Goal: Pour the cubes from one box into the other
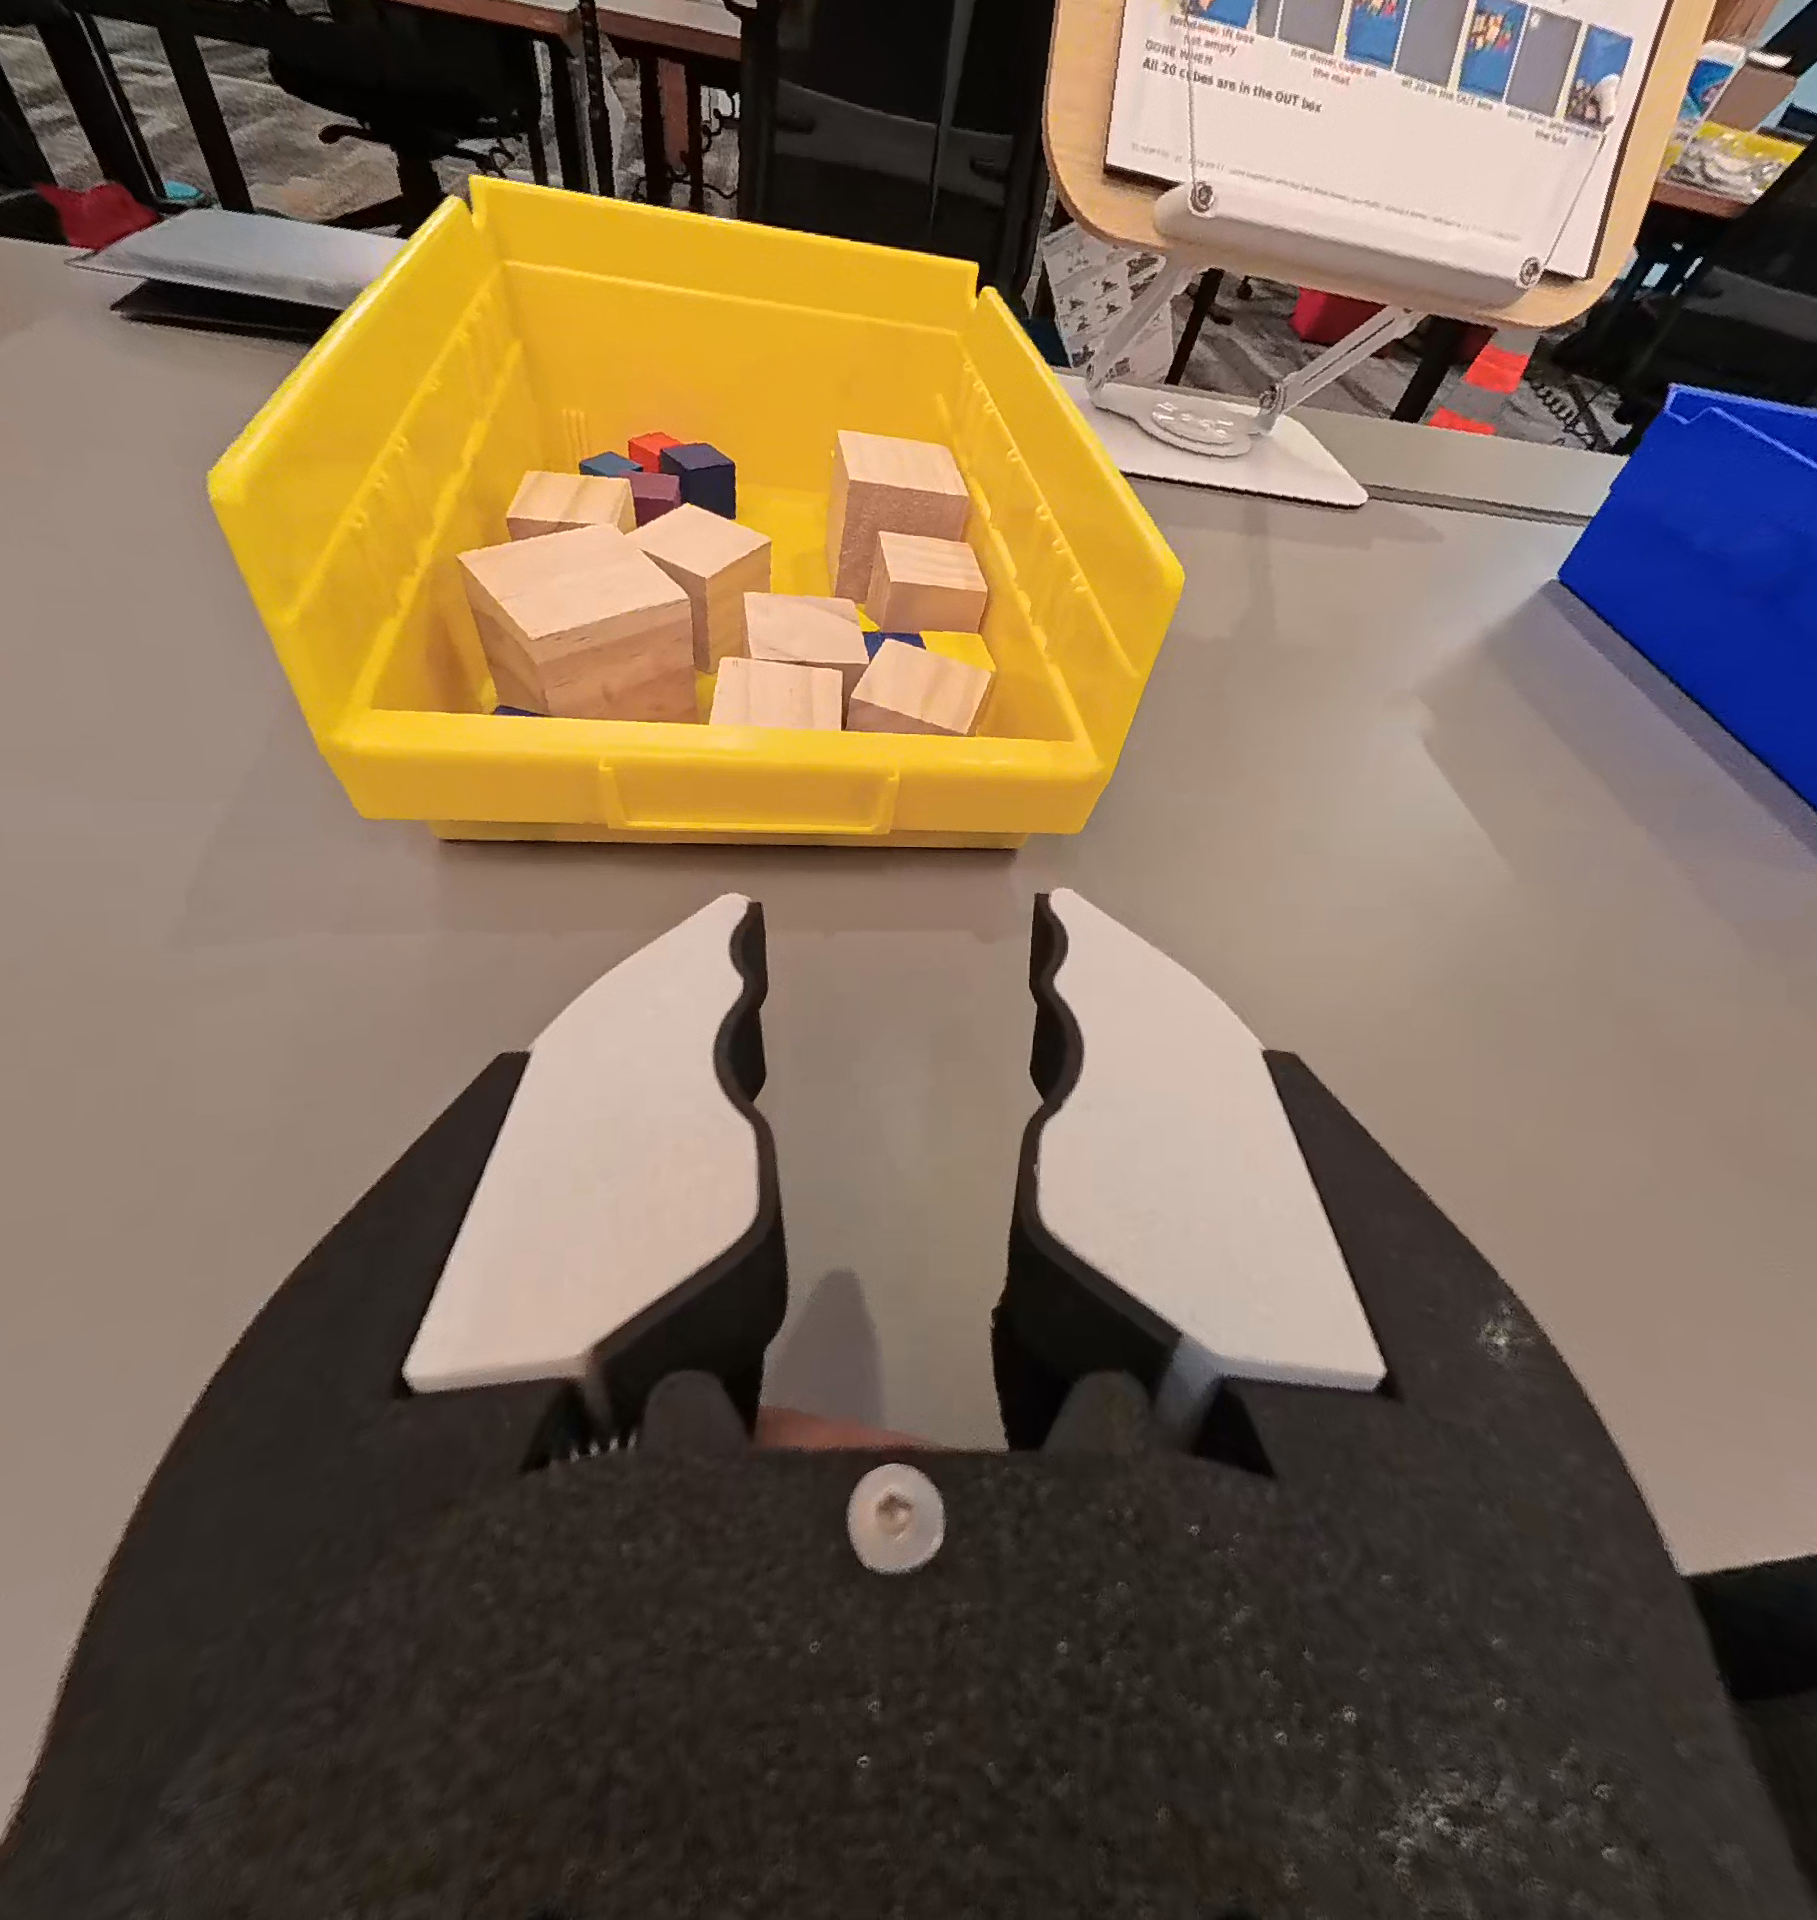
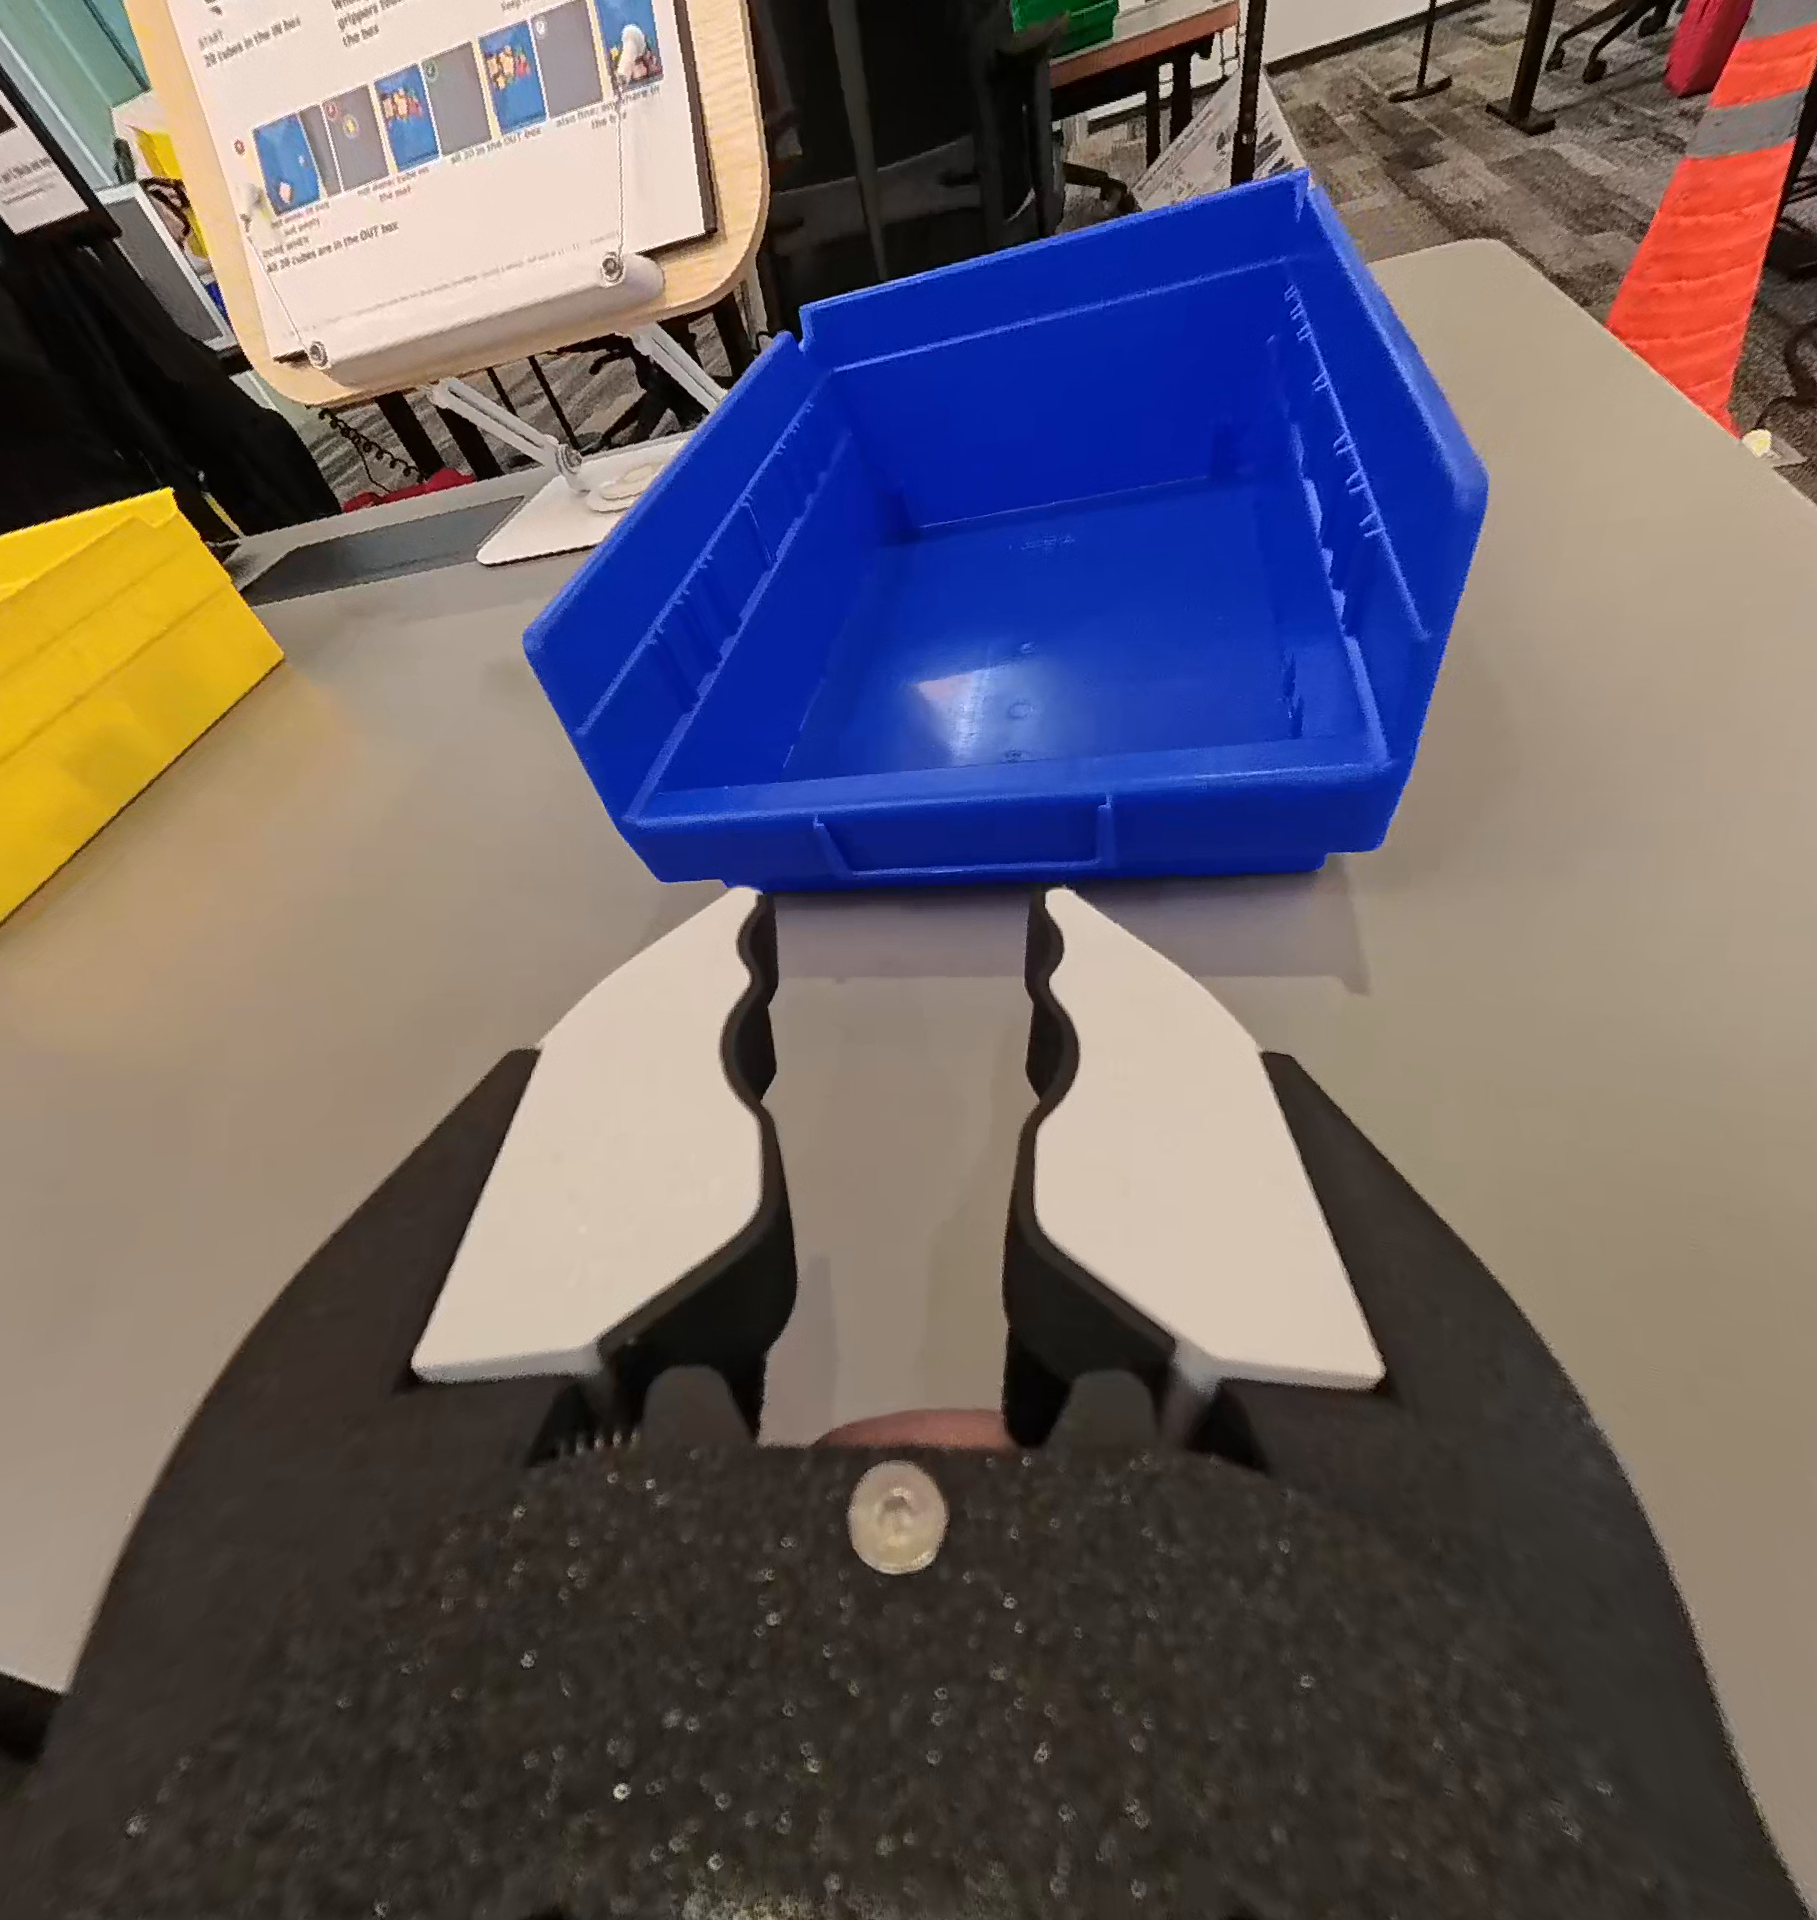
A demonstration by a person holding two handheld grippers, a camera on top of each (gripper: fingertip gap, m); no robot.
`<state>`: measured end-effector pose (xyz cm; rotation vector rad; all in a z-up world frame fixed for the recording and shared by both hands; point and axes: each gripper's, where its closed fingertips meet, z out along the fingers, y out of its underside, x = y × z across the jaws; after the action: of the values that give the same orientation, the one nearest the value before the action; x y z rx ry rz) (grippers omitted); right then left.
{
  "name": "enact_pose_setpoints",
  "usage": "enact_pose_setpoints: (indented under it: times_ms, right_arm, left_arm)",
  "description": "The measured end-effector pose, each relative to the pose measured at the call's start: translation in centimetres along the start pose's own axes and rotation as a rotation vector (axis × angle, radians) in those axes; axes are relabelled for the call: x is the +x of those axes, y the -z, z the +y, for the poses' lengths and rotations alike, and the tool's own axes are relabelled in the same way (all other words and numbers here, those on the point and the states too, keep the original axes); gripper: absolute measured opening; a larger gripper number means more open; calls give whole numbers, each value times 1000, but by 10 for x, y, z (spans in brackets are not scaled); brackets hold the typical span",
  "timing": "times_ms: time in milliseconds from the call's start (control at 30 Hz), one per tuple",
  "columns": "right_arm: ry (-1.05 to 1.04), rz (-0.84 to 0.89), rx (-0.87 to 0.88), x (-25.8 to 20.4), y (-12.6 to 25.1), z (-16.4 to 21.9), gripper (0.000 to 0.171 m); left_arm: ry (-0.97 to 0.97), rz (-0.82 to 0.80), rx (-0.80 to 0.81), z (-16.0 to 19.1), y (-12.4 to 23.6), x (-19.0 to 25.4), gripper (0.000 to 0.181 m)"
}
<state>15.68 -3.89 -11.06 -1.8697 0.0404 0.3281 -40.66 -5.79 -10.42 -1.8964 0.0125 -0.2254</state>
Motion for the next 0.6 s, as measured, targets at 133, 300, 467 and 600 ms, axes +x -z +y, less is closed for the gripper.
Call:
enact_pose_setpoints:
  times_ms: [133,300,467,600]
  right_arm:
    - [7,-4,-6,-2,-1,1,45]
    - [14,-12,-11,-5,-2,2,45]
    - [22,-18,-18,-8,-3,3,45]
    - [25,-19,-19,-9,-3,4,45]
  left_arm:
    - [1,-2,1,0,0,-1,48]
    - [18,-1,-3,1,1,-3,48]
    - [18,-3,-5,2,2,-4,48]
    - [14,-3,-7,2,2,-3,48]
